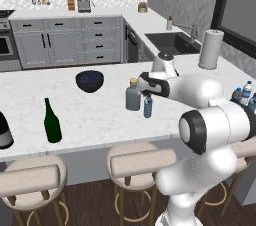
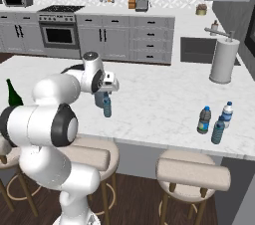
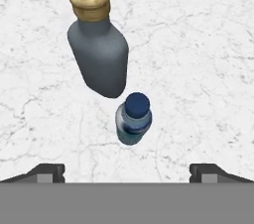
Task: Move the plastic bottles in the middle to the plastics group, and the glass bottles in the middle to the glass group.
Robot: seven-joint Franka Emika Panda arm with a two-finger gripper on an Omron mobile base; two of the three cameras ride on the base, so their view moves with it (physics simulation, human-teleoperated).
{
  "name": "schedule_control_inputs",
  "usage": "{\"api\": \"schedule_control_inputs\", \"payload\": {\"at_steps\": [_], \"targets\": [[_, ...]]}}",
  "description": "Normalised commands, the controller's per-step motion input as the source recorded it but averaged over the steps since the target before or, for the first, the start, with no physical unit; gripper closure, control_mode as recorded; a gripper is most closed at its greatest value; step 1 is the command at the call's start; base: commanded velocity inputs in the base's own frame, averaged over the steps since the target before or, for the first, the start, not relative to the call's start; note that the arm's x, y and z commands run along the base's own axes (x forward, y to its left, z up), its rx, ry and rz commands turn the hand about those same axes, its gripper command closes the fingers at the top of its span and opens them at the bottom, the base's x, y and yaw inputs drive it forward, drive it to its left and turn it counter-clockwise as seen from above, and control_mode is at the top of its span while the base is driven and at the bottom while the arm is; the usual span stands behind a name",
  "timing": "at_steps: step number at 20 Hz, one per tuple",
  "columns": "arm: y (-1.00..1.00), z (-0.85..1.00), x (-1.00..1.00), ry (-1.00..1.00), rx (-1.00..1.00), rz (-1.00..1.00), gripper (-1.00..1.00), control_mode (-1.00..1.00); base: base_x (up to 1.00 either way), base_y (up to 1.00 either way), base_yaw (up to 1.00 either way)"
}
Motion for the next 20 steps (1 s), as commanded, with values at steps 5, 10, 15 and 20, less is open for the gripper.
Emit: {"api": "schedule_control_inputs", "payload": {"at_steps": [5,10,15,20], "targets": [[0.02,-0.18,0.16,-0.01,0.00,0.00,-1.00,-1.00,0.00,0.00,0.00],[-0.08,-0.18,0.12,0.00,0.00,0.00,-1.00,-1.00,0.00,0.00,0.00],[-0.05,-0.20,0.21,0.00,0.00,0.00,-1.00,-1.00,0.00,0.00,0.00],[0.00,-0.12,0.24,0.00,0.01,0.00,-1.00,-1.00,0.00,0.00,0.00]]}}
